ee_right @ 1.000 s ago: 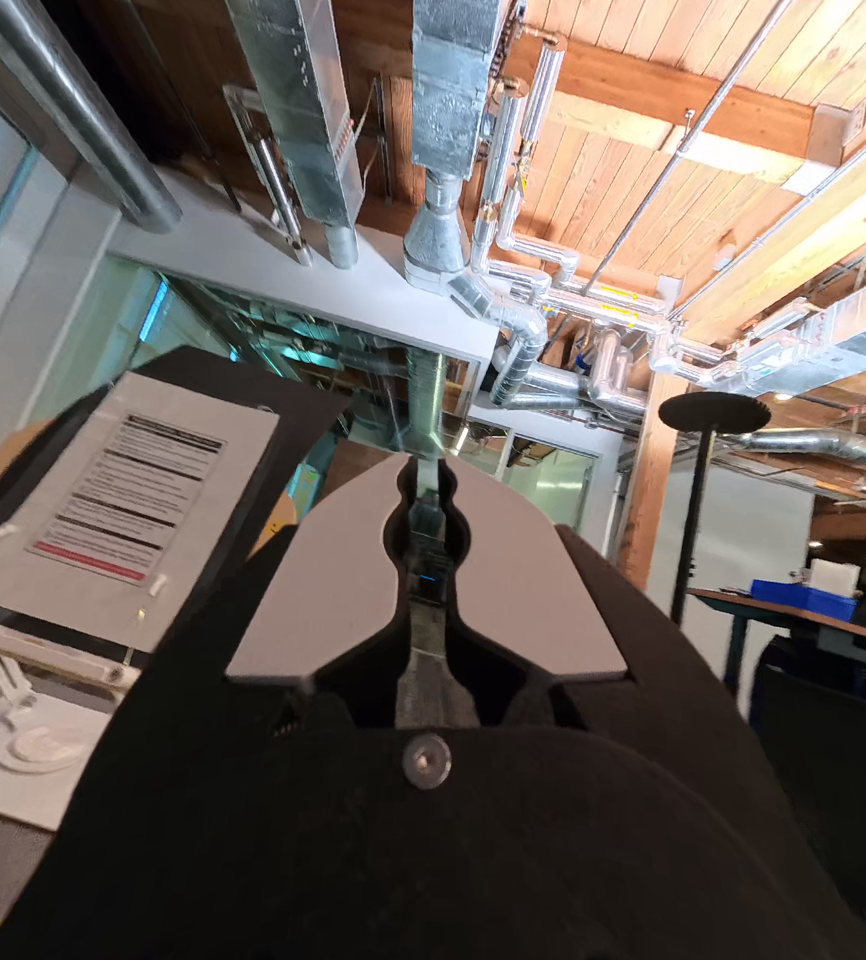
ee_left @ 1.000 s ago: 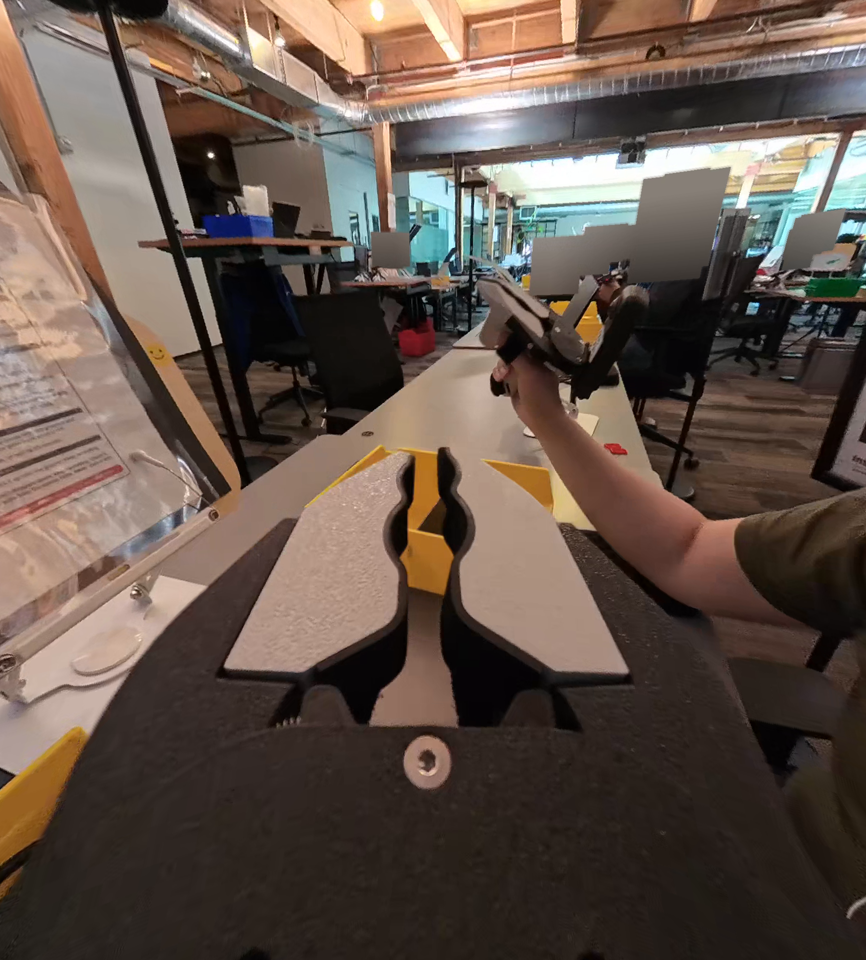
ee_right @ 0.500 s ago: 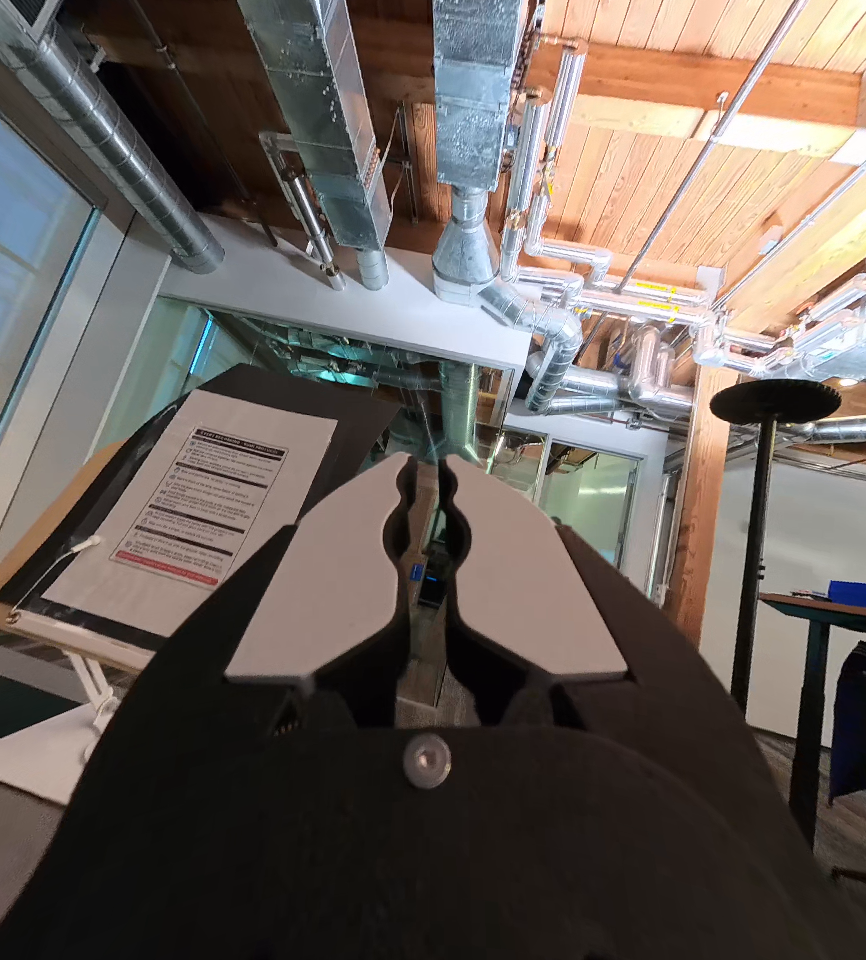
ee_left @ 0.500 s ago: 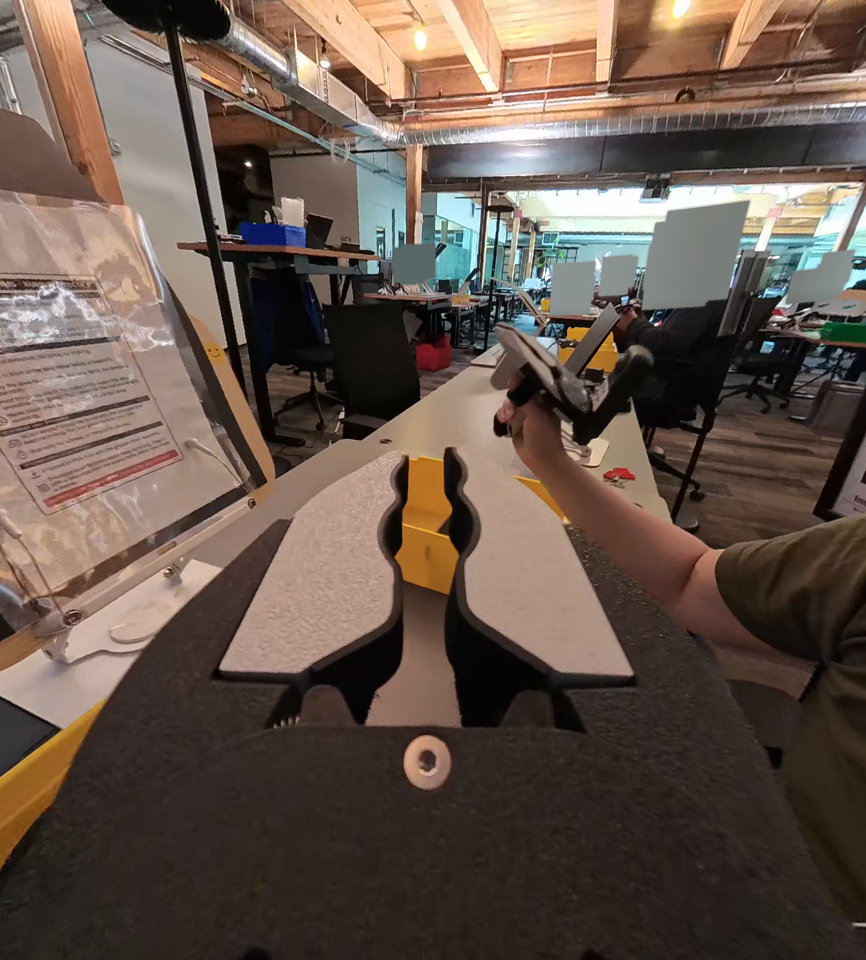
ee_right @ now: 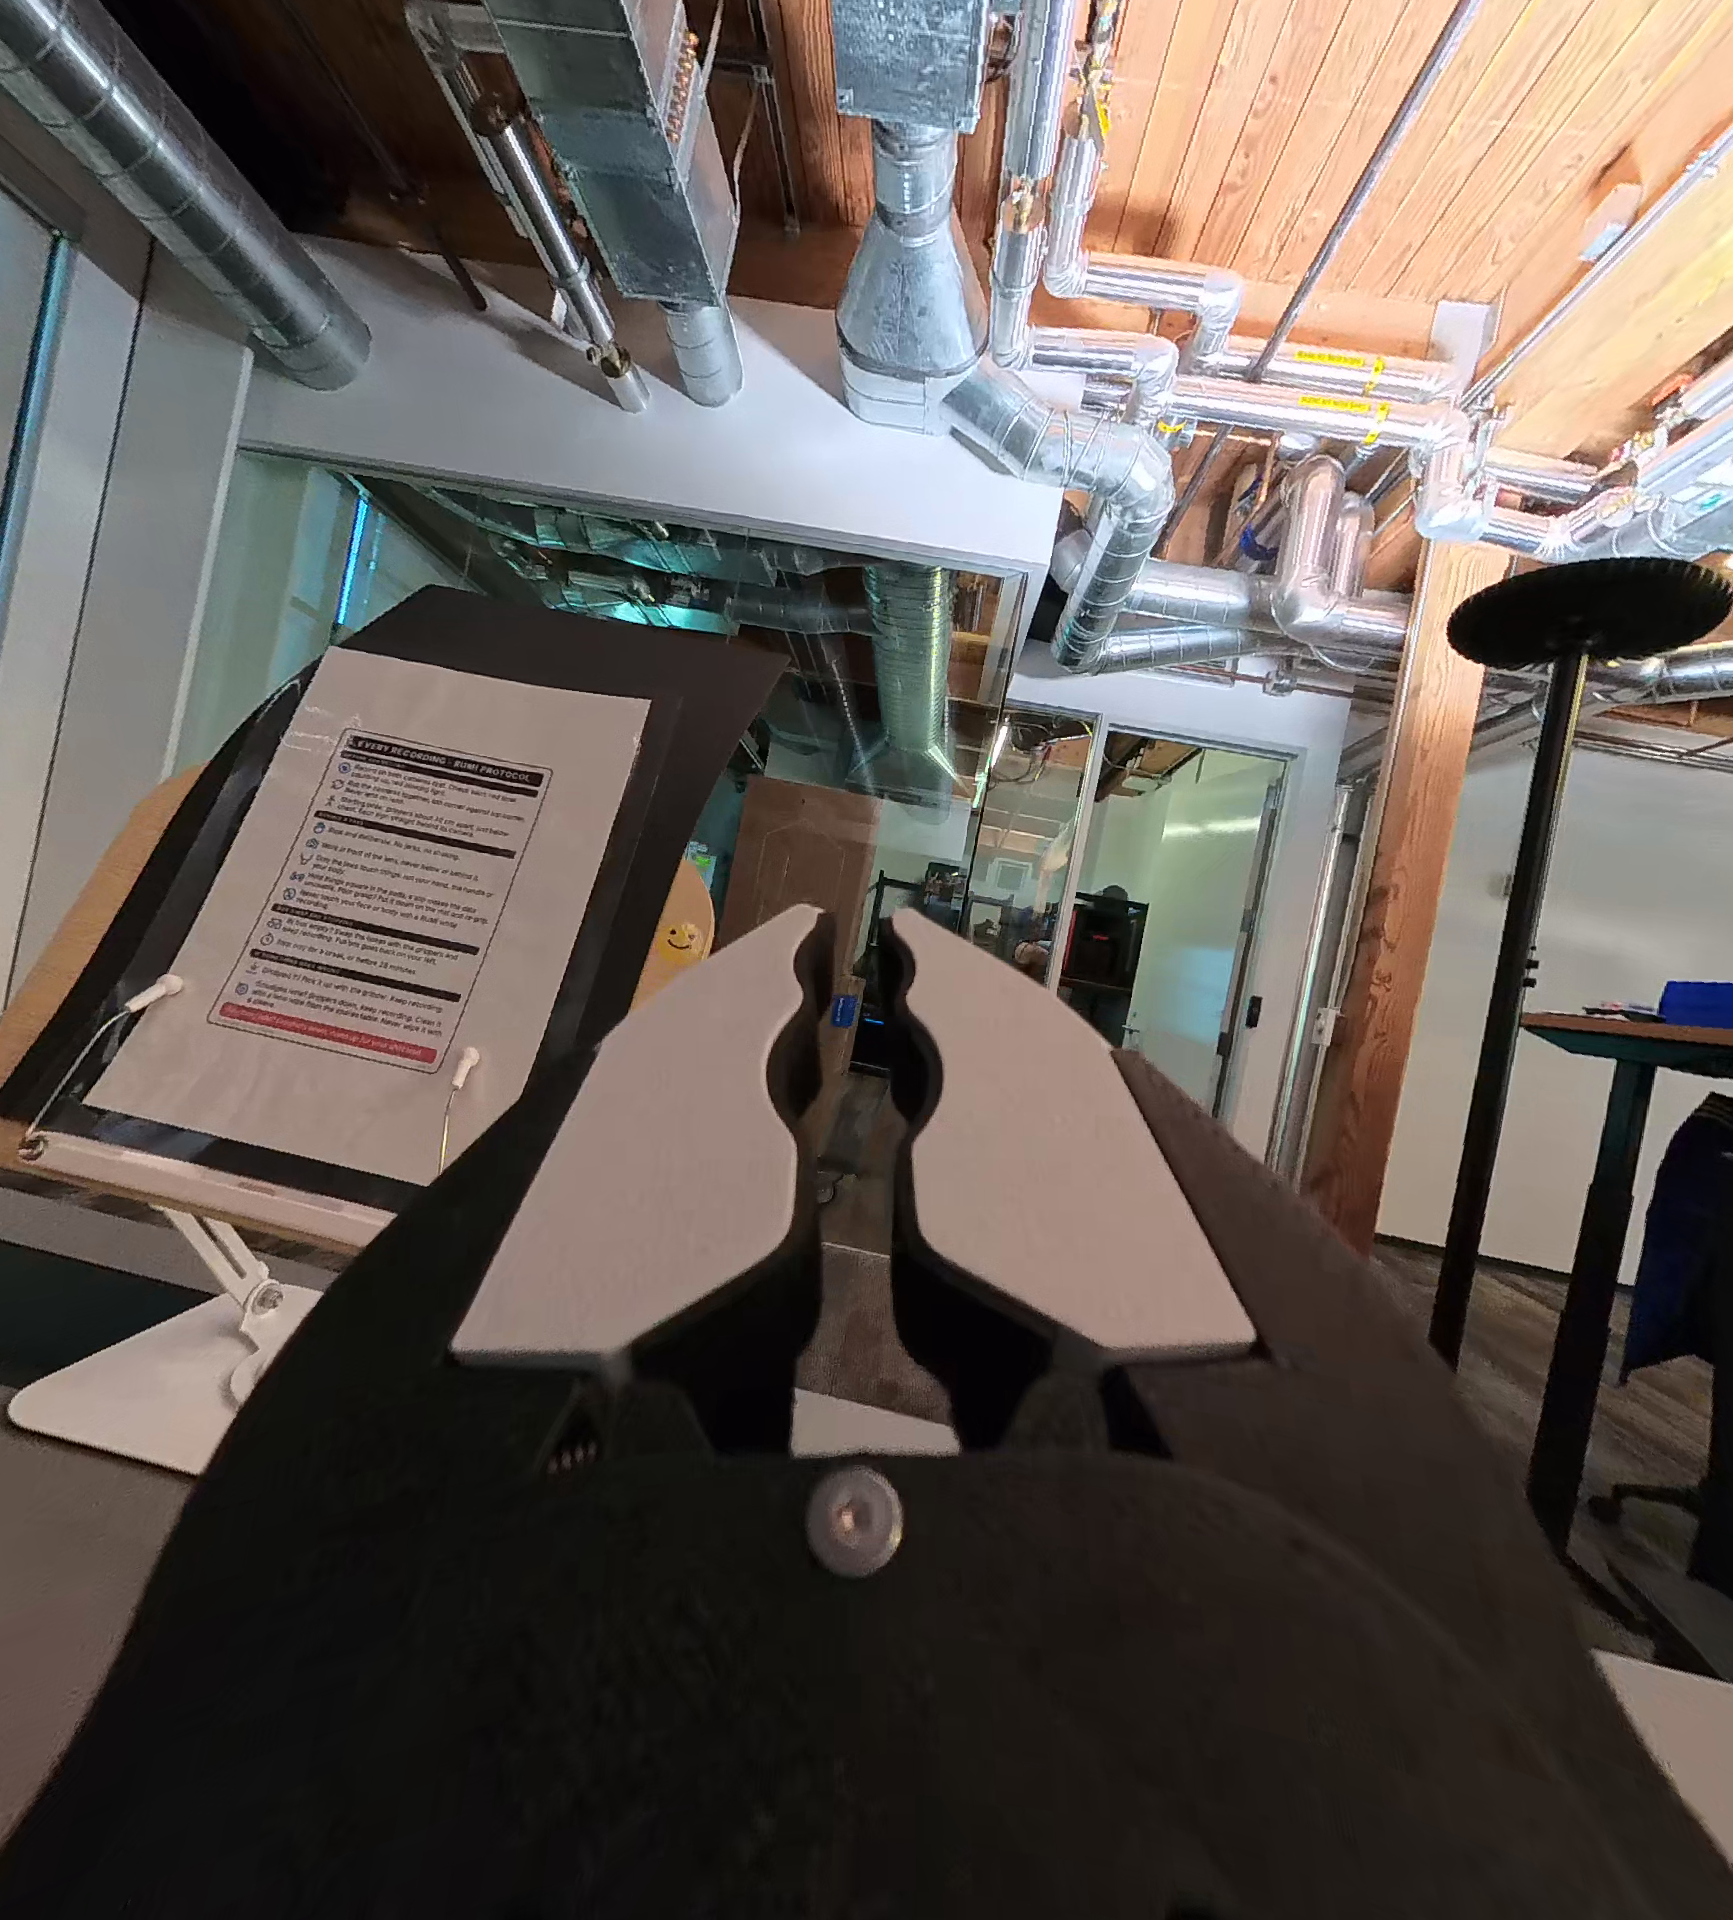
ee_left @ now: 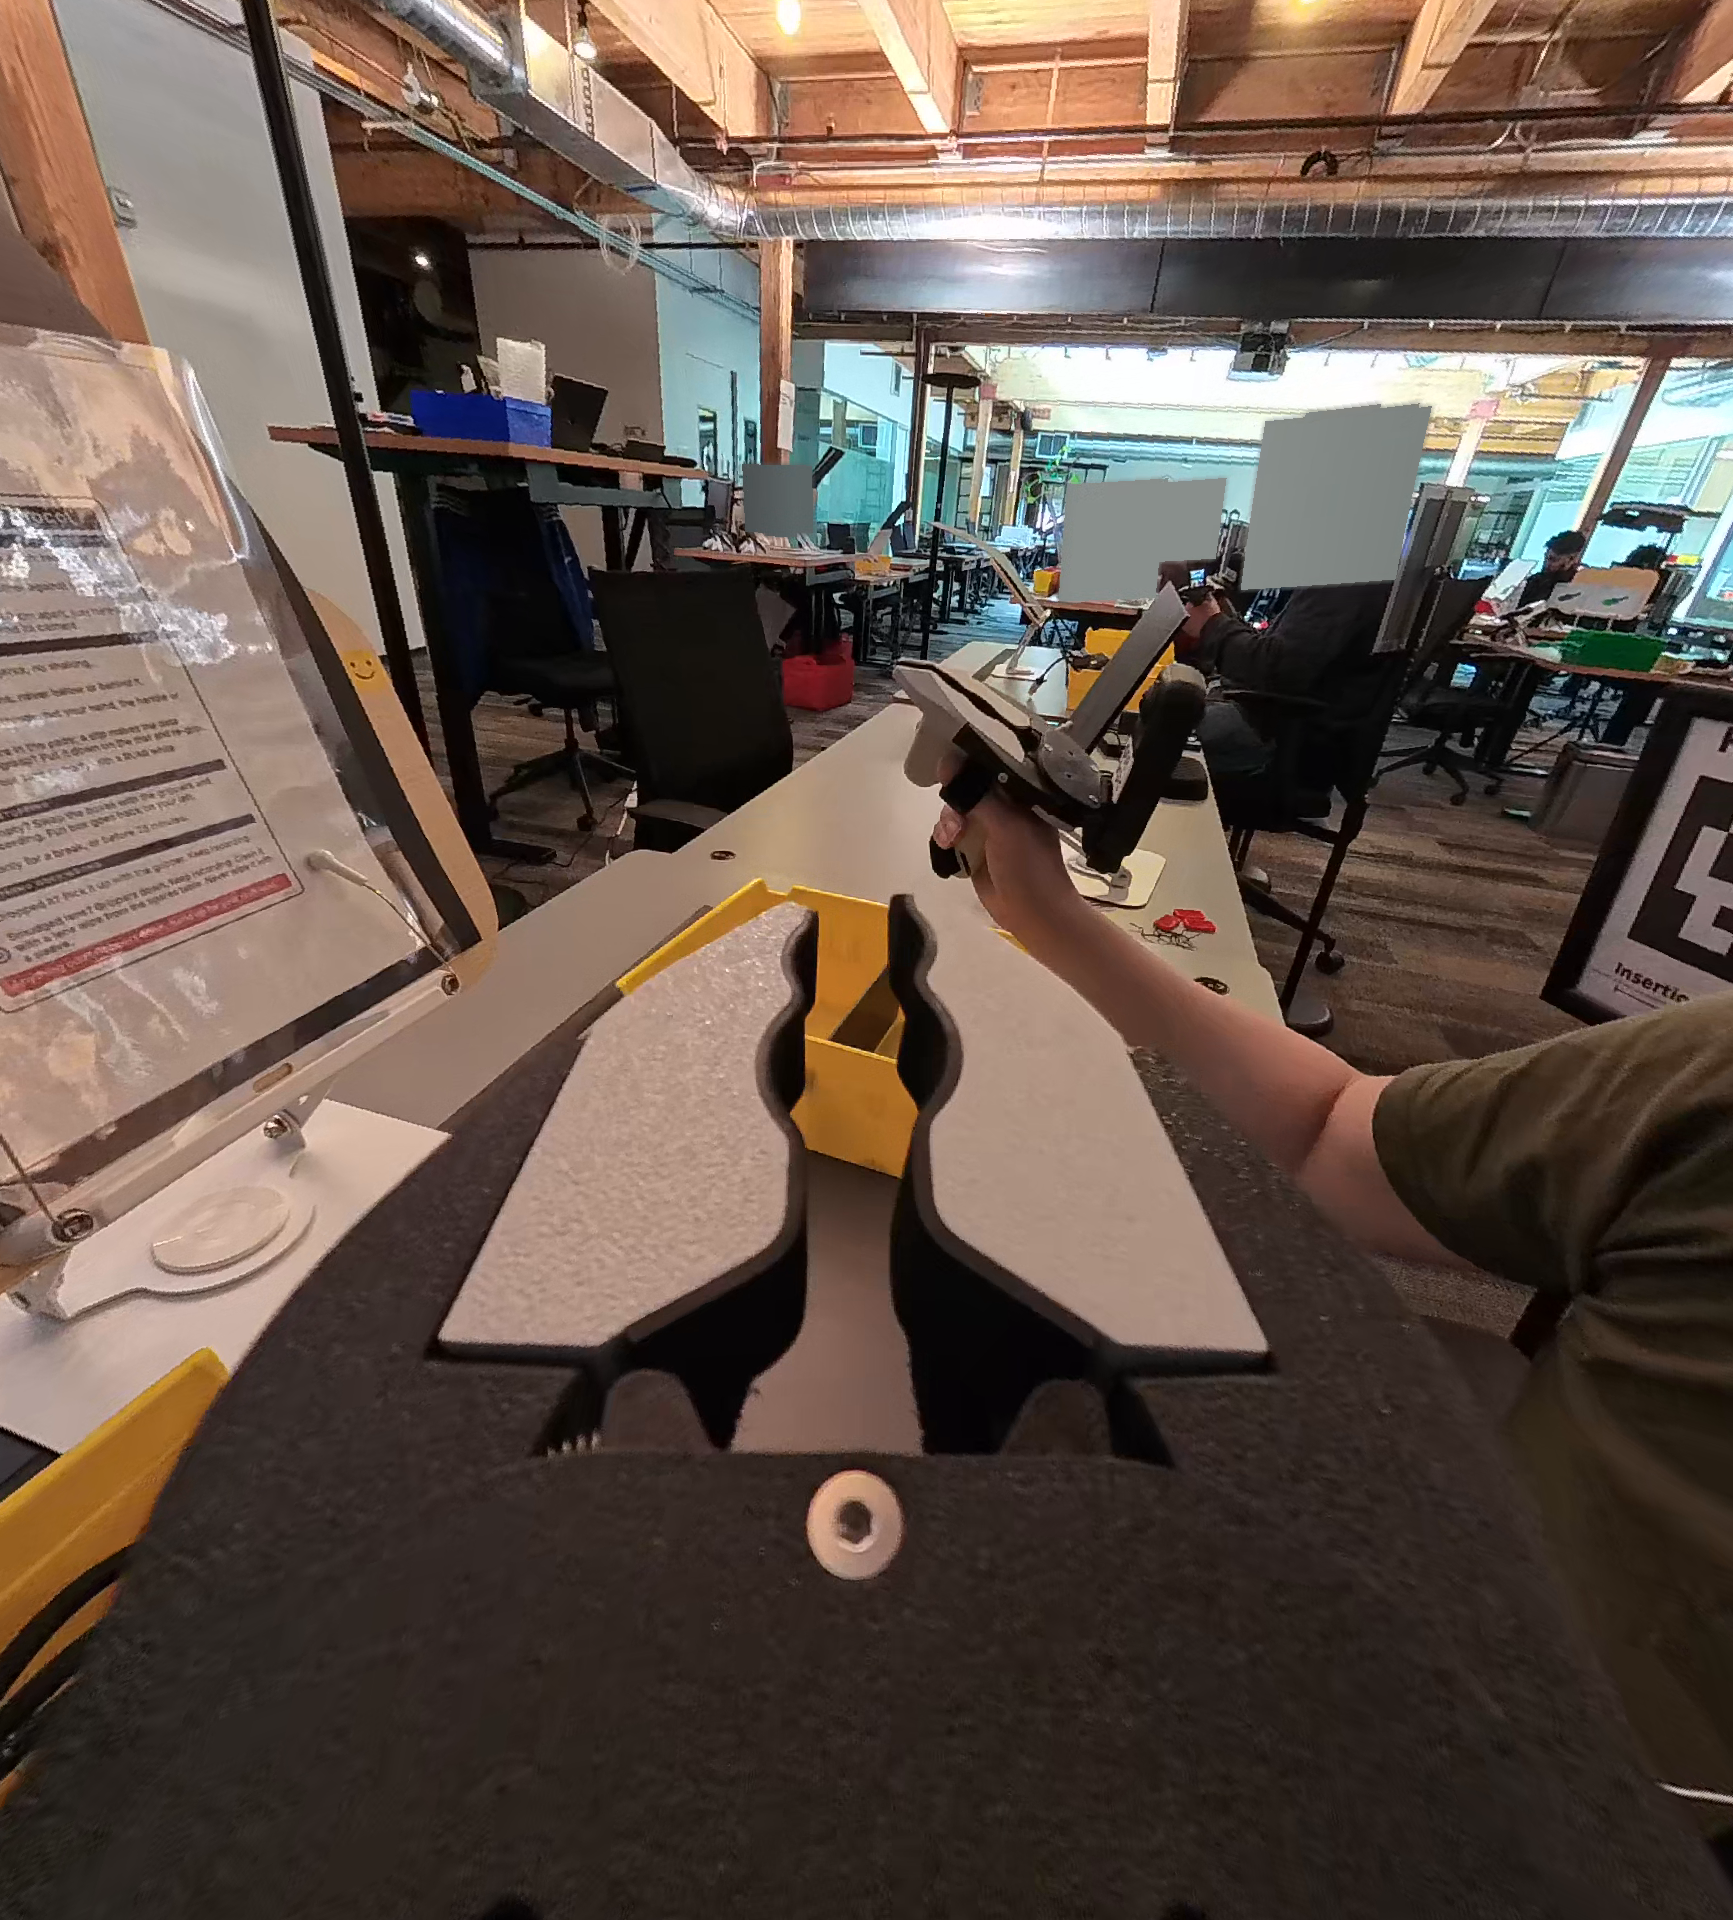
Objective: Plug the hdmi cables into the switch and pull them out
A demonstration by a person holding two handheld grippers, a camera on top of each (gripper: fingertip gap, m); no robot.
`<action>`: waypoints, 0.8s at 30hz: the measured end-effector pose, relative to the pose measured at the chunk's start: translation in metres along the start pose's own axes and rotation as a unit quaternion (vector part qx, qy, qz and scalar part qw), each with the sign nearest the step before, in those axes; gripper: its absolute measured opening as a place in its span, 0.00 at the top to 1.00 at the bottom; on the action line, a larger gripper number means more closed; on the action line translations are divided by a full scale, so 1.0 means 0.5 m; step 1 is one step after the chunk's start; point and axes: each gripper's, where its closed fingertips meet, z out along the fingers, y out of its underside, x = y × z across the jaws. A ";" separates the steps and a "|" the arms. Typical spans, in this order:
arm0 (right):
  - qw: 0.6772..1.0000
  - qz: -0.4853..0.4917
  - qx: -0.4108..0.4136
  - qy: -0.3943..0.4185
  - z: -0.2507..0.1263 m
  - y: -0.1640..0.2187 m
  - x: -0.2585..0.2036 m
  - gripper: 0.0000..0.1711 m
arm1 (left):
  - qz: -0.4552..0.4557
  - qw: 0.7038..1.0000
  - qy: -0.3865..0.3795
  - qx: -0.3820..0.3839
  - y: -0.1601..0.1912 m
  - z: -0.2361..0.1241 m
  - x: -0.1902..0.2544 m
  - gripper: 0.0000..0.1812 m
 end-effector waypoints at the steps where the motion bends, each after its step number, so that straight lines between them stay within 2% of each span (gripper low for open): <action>1: 1.000 0.003 -0.001 0.001 0.000 0.001 0.003 0.96 | 0.000 1.000 0.000 0.001 -0.001 0.000 -0.001 0.93; 24: 1.000 -0.004 -0.021 0.010 0.001 0.021 0.013 0.95 | 0.001 1.000 0.000 -0.005 0.000 -0.004 -0.003 0.93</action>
